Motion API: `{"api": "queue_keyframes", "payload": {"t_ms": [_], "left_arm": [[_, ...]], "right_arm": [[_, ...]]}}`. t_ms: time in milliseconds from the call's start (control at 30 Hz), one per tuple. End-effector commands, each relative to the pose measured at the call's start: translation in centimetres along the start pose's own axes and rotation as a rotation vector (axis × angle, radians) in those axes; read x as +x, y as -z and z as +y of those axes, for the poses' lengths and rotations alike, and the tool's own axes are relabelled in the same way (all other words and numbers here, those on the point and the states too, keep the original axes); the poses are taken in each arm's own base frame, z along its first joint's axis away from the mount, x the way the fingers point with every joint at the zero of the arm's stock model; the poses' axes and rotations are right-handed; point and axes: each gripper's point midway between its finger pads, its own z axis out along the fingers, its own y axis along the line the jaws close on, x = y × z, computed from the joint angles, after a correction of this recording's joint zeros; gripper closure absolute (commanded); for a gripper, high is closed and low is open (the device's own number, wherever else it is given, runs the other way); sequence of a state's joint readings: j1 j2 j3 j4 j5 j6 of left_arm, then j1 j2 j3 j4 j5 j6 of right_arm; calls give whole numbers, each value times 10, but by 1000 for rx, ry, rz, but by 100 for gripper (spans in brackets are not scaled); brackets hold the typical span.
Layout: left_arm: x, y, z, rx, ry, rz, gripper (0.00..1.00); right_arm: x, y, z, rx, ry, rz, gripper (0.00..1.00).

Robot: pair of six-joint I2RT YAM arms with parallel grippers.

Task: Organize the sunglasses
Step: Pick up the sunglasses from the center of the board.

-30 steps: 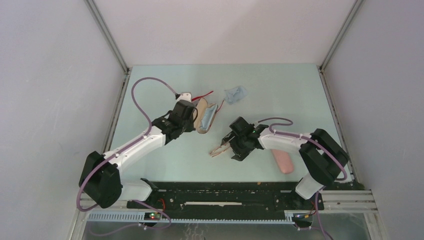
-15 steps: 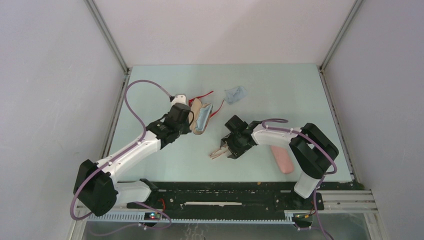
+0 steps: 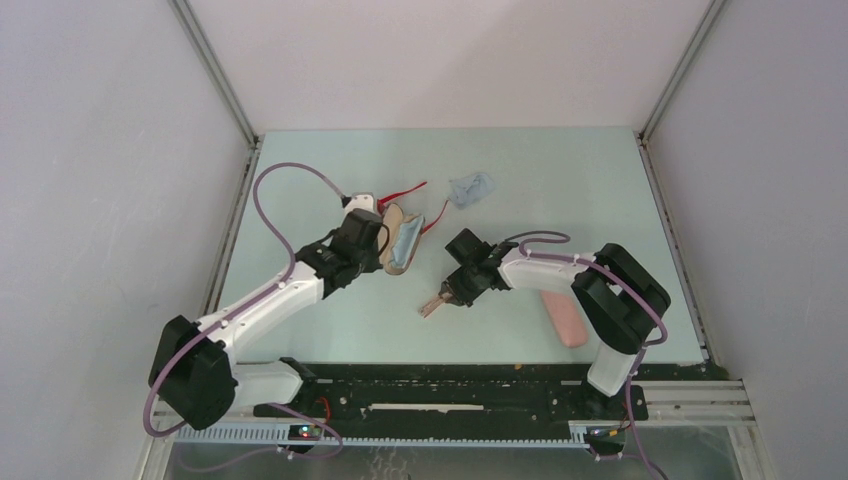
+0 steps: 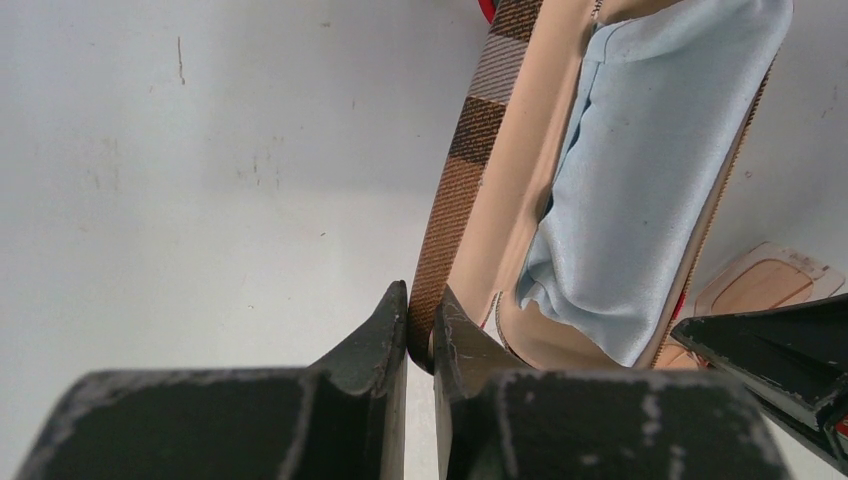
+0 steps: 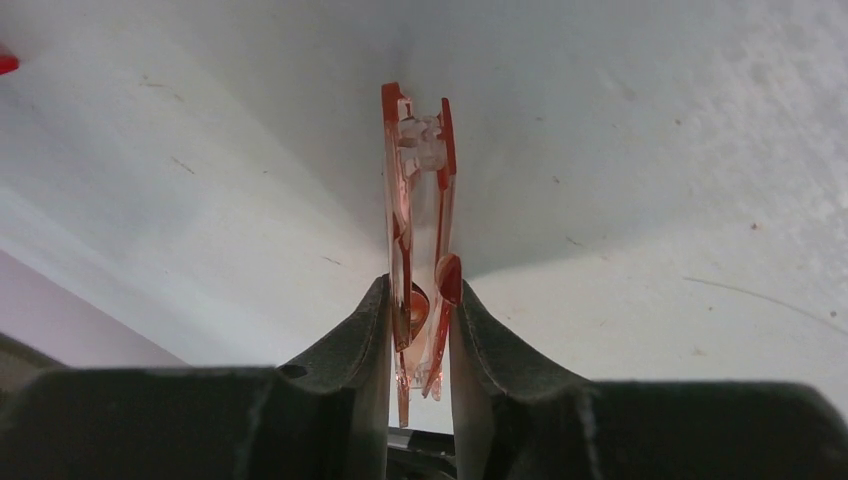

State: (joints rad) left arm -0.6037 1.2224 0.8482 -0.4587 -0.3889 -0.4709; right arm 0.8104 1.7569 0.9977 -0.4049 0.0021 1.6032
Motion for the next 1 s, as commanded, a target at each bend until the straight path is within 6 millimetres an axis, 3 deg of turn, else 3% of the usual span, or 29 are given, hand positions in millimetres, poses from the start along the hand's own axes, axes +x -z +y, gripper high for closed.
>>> {"api": "queue_keyframes", "payload": {"t_ms": [0,233,633,800,967], "left_arm": [[-6,-3,-7,20,23,-14,100],[2,-6,-20,50,36,21,100],[20,-14,-64,-10,38,21,100],[24,-16,-73,-68,84,14,100],[29,-19,-74,-124,104,-1,100]], "right_arm": [[-16,10,12,-67,161,-57,72],[-30,28,5,-167,338,-41,73],[-87,110,-13,-406,598,-141,64],[-79,131,4,-549,641,-80,62],[-51,128,27,-641,659,24,62]]}}
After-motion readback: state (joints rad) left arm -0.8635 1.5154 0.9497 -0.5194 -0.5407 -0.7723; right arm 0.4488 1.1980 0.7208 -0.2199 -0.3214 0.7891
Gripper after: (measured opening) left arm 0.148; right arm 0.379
